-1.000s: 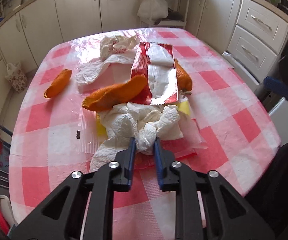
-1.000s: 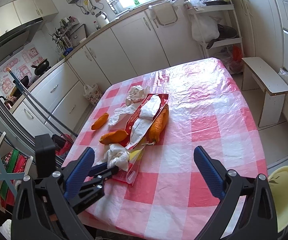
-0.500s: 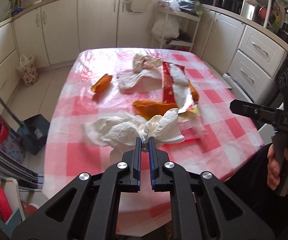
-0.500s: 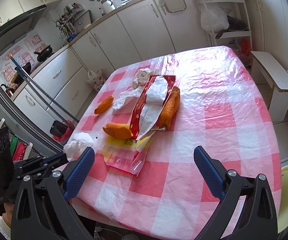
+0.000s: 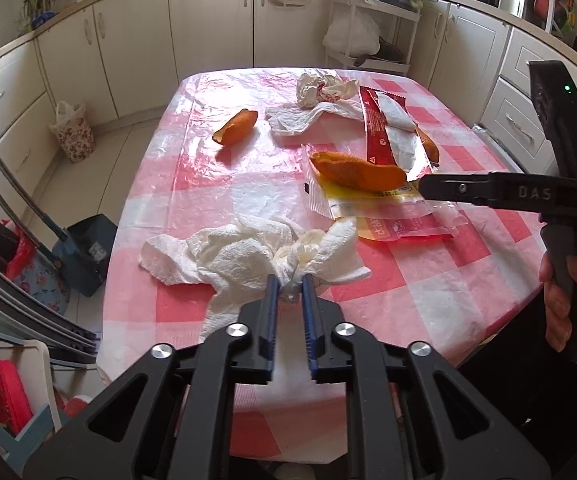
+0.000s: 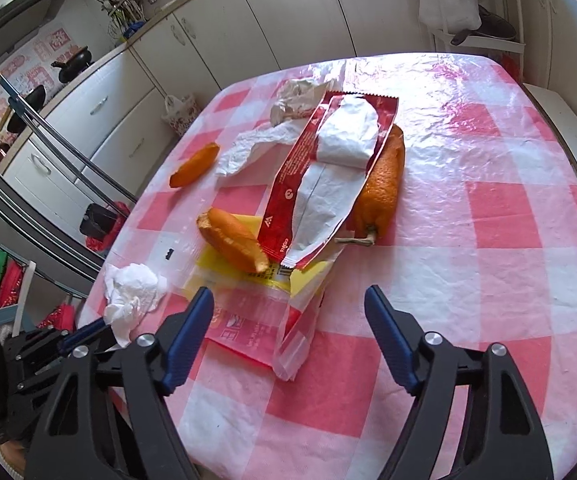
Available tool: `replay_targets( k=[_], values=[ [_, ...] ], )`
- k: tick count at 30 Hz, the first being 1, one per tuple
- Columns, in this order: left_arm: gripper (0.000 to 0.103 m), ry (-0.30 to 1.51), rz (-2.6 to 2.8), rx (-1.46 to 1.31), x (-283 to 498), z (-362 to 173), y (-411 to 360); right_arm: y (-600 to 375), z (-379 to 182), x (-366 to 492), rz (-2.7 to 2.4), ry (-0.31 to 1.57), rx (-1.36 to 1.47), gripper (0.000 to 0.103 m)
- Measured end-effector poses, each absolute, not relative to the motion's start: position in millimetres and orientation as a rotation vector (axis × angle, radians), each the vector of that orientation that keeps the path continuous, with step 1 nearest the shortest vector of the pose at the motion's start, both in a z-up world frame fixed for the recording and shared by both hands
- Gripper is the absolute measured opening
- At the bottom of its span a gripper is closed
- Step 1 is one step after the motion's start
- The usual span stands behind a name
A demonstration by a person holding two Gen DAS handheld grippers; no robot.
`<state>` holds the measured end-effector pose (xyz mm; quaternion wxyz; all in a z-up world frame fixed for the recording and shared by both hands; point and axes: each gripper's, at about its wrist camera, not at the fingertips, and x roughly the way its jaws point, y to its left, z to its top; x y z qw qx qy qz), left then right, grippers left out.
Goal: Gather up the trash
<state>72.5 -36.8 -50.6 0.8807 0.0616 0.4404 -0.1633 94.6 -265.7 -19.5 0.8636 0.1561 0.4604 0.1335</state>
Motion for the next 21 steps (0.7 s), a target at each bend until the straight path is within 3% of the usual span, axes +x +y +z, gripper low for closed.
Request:
replay_targets(
  k=[1, 4, 5, 6, 7, 8, 10, 12, 21],
  values=[
    [0.028, 0.913, -0.333, 0.139, 73.7, -50.9, -38.2, -266.7, -22.1, 96.2, 0.276, 0.971, 0.333, 0.065],
    [0.039, 0.898, -0.307, 0.186, 78.9, -54.2, -44.2, -272.7, -25.9, 99.3, 0.271, 0.968, 0.348, 0.048],
    [0.039, 0.903, -0.308, 0.188, 81.1, -56.3, -45.8, -274.5, -26.5, 100.7, 0.275, 0.97, 0.359, 0.035],
    [0.039, 0.912, -0.311, 0.188, 83.4, -59.2, -47.5, -277.1, -29.3, 101.7, 0.282, 0.983, 0.38, 0.016],
    [0.039, 0.923, -0.315, 0.187, 85.8, -62.5, -49.1, -280.1, -31.0, 100.8, 0.286, 0.985, 0.398, 0.012],
    [0.036, 0.934, -0.32, 0.185, 87.0, -65.5, -50.5, -280.6, -30.5, 99.3, 0.286, 0.98, 0.402, 0.01],
    [0.011, 0.939, -0.33, 0.175, 87.8, -66.3, -52.6, -284.1, -26.4, 92.1, 0.293, 0.969, 0.401, 0.006],
    [0.001, 0.946, -0.35, 0.139, 87.7, -63.5, -51.0, -283.5, -18.2, 86.7, 0.299, 0.949, 0.395, 0.005],
    [0.001, 0.893, -0.391, 0.036, 73.4, -31.6, -36.8, -294.3, 31.4, 52.9, 0.33, 0.825, 0.372, 0.003]
  ],
)
